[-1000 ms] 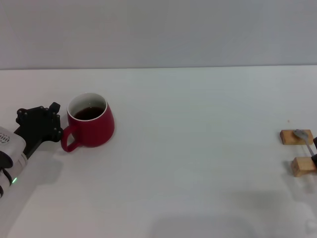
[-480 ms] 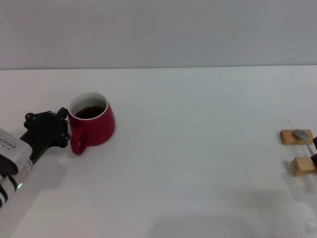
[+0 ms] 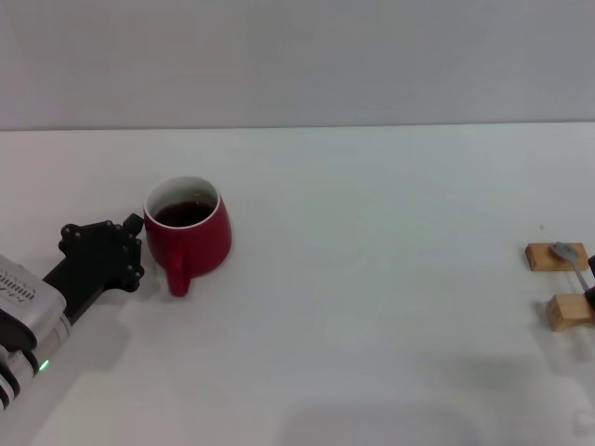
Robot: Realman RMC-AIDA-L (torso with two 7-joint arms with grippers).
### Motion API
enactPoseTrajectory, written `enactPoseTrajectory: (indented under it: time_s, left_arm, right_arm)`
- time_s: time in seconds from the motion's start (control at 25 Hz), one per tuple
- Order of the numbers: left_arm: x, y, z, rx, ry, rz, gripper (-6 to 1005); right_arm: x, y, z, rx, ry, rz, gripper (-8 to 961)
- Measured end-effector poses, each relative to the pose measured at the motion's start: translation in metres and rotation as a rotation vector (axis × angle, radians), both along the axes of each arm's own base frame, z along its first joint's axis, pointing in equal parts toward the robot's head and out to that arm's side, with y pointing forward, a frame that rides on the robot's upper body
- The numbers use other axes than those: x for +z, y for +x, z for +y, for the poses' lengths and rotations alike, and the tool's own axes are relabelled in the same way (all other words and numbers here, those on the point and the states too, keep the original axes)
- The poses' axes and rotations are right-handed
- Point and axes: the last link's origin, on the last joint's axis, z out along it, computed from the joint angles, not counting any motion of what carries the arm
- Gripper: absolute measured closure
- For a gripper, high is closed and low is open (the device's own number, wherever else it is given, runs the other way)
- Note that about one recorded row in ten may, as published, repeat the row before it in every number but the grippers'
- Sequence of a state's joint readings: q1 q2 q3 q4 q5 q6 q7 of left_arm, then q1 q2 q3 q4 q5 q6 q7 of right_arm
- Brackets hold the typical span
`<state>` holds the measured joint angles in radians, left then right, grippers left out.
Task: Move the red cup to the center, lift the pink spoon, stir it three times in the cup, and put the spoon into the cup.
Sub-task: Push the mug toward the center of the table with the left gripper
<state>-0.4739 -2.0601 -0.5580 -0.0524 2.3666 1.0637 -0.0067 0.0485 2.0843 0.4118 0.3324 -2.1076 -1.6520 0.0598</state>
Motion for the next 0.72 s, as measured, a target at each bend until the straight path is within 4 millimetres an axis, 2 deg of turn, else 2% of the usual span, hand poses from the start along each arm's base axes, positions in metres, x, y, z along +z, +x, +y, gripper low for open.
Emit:
enactPoseTrajectory:
  time_s: [0.32,0.72]
  left_arm:
    - [-0.002,-0.001,-0.005,0.003,-0.002,-0.001,1001]
    - [0.009,0.002,0.014,-0.015,0.020,0.040,1001]
  right_arm:
    - [0.000,-0.001,0.001,0.005,-0.002,0.000,260]
    - [0.000,-0.001,-0.001,0.006,0.001,0.003,259]
